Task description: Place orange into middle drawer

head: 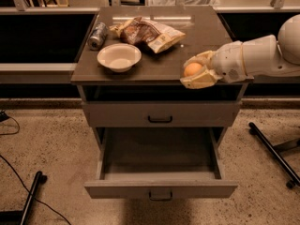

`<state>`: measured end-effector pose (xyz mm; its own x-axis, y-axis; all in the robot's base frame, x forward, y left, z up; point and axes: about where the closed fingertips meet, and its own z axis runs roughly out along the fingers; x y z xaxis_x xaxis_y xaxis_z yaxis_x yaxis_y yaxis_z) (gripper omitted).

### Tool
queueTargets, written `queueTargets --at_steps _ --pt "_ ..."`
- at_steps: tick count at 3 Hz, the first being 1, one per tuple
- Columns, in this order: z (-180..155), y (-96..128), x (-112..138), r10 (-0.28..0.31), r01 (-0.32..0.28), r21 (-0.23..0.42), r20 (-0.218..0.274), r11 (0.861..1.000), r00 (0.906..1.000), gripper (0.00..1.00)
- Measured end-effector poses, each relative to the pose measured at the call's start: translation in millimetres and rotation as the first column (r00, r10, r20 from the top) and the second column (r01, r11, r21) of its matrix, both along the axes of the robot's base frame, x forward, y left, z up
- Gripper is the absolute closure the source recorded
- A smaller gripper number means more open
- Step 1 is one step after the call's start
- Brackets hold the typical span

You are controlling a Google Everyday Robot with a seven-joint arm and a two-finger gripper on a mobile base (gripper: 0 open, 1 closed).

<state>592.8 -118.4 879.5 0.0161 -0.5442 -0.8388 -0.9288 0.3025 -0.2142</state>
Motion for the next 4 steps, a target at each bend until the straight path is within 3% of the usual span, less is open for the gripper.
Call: queueTargets --at_steps 1,2,3,4 --pt "-56 -21 -17 0.055 -0.058 -0.037 -0.061 0.998 0.9966 1.0" --pt "-136 -66 -48 0.124 -0.133 -0.067 -0.131 0.989 0.9837 1.0" --pt "-132 -61 -46 0.123 -0.132 -0.064 -0.127 0.989 0.9842 1.0" --pt "-142 -54 -49 0.173 -0.181 -0.04 -0.149 0.983 0.9736 1.0"
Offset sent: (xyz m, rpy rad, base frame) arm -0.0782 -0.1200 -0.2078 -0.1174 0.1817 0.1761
